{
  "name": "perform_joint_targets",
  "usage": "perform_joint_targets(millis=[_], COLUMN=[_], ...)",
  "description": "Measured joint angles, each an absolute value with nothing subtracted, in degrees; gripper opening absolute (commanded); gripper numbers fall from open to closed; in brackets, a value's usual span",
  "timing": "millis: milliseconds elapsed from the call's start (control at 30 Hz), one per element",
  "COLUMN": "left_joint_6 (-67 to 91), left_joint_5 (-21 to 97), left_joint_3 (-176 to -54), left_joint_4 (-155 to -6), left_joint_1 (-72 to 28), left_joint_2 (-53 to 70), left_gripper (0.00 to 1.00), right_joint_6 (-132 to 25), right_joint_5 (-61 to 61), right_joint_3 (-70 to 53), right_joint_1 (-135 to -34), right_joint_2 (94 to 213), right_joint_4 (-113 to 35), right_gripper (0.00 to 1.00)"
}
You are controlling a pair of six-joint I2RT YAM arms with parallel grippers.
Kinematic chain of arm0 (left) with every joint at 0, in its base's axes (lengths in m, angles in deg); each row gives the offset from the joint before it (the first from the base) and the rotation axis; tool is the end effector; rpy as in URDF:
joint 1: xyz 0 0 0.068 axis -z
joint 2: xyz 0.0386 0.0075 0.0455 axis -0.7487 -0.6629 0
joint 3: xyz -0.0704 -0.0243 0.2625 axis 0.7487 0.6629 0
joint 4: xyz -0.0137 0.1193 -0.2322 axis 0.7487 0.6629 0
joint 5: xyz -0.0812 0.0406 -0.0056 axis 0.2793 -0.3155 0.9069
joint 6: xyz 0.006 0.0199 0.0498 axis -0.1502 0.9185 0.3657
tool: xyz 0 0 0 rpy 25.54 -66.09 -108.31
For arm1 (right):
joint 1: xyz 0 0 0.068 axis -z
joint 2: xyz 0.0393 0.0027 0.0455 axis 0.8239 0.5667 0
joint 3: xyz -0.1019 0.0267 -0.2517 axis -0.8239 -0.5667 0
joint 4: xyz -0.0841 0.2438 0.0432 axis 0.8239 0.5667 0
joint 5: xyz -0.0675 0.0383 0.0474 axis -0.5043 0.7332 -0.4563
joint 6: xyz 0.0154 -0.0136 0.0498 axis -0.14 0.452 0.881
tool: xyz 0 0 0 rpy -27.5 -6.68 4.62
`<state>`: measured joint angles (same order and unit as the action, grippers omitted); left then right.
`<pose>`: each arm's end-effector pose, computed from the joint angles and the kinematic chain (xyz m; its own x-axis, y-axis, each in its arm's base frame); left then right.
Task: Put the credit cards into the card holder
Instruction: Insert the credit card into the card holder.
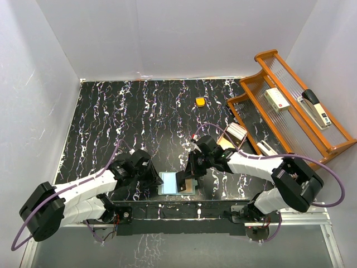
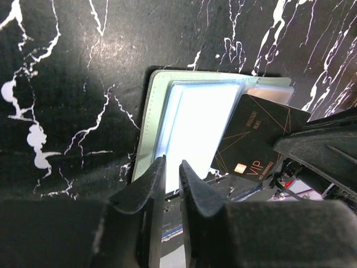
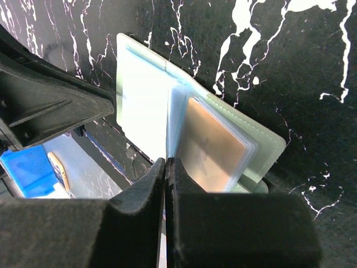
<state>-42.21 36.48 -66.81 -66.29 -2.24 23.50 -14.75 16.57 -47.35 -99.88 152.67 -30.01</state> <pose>0.1316 -0.1434 0.1640 -0.9144 -0.3571 -0.1905 -0.1586 0.7492 -0.6431 0.1741 0.1913 0.1633 -0.9816 -0.0514 -0.1840 -0.1627 0.7296 0.6643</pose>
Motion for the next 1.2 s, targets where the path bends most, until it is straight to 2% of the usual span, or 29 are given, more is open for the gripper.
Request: perform_joint_targets(millis=[200, 667, 1200], left_joint_6=[-41.5, -41.2, -42.0], left_joint_5=[36.5, 36.2, 36.2], left_joint_3=[-66.4, -65.4, -63.5], left_joint_4=[-67.5, -68.1, -68.3], left_joint_1=[-2.2, -2.2, -2.2], left_joint_2=[19.9, 19.9, 22.6], left_gripper=[0.05, 0.05, 0.05], right_joint_6=[-13.9, -12.9, -9.5], right_joint_5=[17.4, 18.0, 20.0], right_joint_3=[-47.3, -50.0, -52.8], right_joint_1=[-99.9, -98.9, -98.5], right_joint_2=[154.3, 157.8, 157.9], right_joint_4=[-31.7, -35.9, -41.3], right_gripper=[0.00, 0.04, 0.00])
